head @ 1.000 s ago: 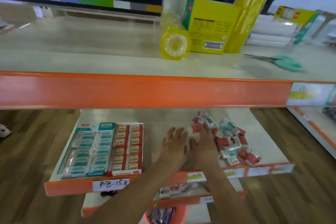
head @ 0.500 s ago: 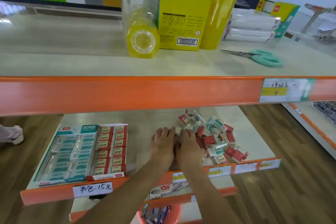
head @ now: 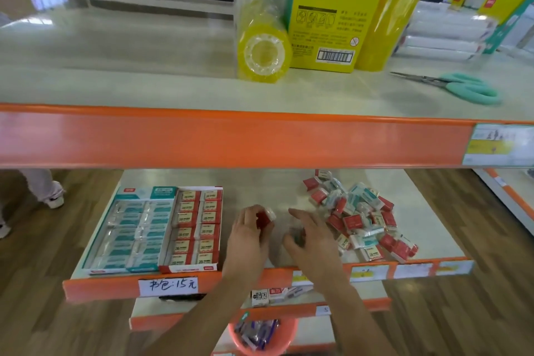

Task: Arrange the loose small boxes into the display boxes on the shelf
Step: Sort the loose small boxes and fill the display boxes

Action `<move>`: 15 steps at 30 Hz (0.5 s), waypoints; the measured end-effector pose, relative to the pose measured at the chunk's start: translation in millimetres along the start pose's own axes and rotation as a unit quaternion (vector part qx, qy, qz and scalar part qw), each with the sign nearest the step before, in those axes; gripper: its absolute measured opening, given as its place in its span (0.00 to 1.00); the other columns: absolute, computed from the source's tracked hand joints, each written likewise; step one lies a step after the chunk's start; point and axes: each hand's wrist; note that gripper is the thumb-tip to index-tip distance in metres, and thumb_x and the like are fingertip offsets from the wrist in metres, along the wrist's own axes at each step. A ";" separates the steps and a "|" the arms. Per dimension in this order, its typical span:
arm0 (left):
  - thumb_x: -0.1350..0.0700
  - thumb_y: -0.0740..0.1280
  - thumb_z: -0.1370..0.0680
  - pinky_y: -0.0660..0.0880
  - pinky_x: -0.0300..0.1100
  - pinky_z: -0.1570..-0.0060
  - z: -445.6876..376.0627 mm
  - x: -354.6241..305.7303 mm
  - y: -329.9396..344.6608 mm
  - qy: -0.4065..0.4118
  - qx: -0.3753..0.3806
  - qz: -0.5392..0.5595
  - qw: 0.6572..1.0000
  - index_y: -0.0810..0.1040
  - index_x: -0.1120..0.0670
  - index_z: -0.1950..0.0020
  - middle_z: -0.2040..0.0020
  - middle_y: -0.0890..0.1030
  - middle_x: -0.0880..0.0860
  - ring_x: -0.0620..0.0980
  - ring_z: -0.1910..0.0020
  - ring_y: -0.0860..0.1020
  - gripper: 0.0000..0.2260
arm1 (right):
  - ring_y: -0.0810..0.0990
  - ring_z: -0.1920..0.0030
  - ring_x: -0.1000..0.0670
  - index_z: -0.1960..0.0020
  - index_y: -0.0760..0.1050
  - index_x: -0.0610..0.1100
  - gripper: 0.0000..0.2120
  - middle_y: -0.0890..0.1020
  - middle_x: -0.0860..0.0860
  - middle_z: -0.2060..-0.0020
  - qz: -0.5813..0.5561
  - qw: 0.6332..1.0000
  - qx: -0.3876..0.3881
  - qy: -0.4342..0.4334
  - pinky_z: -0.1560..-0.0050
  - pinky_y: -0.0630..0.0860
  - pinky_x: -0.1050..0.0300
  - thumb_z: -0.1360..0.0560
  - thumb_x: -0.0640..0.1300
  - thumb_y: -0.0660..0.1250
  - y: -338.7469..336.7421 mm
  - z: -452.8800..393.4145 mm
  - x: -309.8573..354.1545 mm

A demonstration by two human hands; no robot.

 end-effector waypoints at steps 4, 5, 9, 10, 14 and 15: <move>0.53 0.65 0.23 0.72 0.30 0.68 1.7 -0.8 -2.8 -0.011 0.002 0.021 1.000 0.62 0.42 0.32 0.50 0.75 0.44 0.40 0.65 0.77 0.21 | 0.75 0.44 0.56 0.33 0.70 0.54 0.29 0.74 0.59 0.43 0.004 0.999 0.029 -0.012 0.46 0.75 0.58 0.33 0.55 0.69 -2.2 1.1 -5.0; 0.54 0.65 0.23 0.72 0.28 0.69 1.7 -0.9 -3.1 -0.011 0.011 0.017 1.000 0.61 0.41 0.32 0.48 0.74 0.44 0.40 0.66 0.77 0.22 | 0.75 0.45 0.57 0.32 0.69 0.54 0.30 0.75 0.59 0.43 -0.005 0.999 0.031 -0.012 0.46 0.75 0.60 0.33 0.53 0.70 -2.8 0.7 -4.6; 0.59 0.65 0.24 0.76 0.32 0.67 1.9 0.6 -3.2 -0.020 0.048 0.004 0.999 0.60 0.40 0.33 0.40 0.73 0.46 0.40 0.64 0.78 0.25 | 0.77 0.52 0.64 0.31 0.66 0.57 0.32 0.78 0.57 0.46 -0.085 0.996 0.023 0.003 0.56 0.71 0.75 0.31 0.42 0.73 -6.7 0.8 -3.3; 0.60 0.64 0.24 0.77 0.33 0.64 1.6 0.2 -3.6 -0.022 0.050 -0.003 0.999 0.61 0.40 0.33 0.40 0.73 0.47 0.41 0.61 0.78 0.25 | 0.78 0.50 0.65 0.31 0.66 0.58 0.32 0.78 0.57 0.46 -0.102 0.994 0.023 0.013 0.56 0.71 0.76 0.31 0.41 0.73 -8.0 1.2 -3.9; 0.62 0.64 0.25 0.76 0.42 0.47 -1.0 1.4 -2.9 -0.012 0.024 -0.048 0.998 0.66 0.45 0.31 0.42 0.77 0.47 0.45 0.42 0.73 0.24 | 0.76 0.46 0.63 0.31 0.70 0.53 0.30 0.76 0.55 0.44 -0.102 0.994 0.033 0.017 0.50 0.69 0.77 0.31 0.39 0.74 -9.8 0.0 -5.6; 0.62 0.64 0.25 0.75 0.43 0.44 -1.5 2.1 -2.7 -0.011 0.022 -0.056 0.998 0.67 0.47 0.31 0.42 0.77 0.48 0.46 0.39 0.71 0.24 | 0.75 0.46 0.61 0.32 0.71 0.50 0.29 0.77 0.55 0.44 -0.089 0.995 0.036 0.011 0.49 0.69 0.76 0.30 0.40 0.74 -8.8 -0.9 -4.7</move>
Point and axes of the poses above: each hand's wrist, its own z-axis away from the middle knuckle, its own y-axis out of the palm, x = y × z
